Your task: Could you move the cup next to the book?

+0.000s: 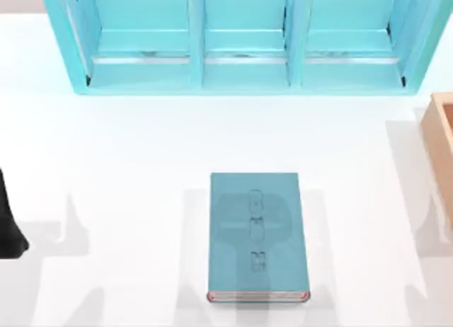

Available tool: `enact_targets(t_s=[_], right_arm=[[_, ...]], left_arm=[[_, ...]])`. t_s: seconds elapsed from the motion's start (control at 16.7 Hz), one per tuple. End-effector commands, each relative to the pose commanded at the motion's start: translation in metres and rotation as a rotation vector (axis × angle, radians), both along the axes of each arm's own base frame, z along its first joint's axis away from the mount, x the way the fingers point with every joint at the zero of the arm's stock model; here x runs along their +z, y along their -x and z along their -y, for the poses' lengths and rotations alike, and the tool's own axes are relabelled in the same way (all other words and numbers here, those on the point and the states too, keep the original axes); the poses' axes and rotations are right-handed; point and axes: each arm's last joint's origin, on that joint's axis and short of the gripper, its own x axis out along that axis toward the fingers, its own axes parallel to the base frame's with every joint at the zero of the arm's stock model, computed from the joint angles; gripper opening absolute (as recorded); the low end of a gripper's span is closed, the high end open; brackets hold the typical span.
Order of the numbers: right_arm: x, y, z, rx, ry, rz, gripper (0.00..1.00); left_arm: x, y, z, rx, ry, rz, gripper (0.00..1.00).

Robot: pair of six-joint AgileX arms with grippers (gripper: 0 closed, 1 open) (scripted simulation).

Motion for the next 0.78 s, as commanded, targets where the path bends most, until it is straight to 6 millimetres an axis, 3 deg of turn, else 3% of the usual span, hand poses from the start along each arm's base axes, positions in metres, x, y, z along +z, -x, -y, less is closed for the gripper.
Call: enact_targets(t_s=[0.36,0.78], right_arm=[[0.000,0.000,0.000,0.000,0.000,0.000,1.00],[0.000,0.000,0.000,0.000,0.000,0.000,1.00]], left_arm=[[0.003,-0.002,-0.004,0.038,-0.086,-0.099,1.00],[0.019,-0.017,-0.026,0.058,-0.477,-0.601,1.00]])
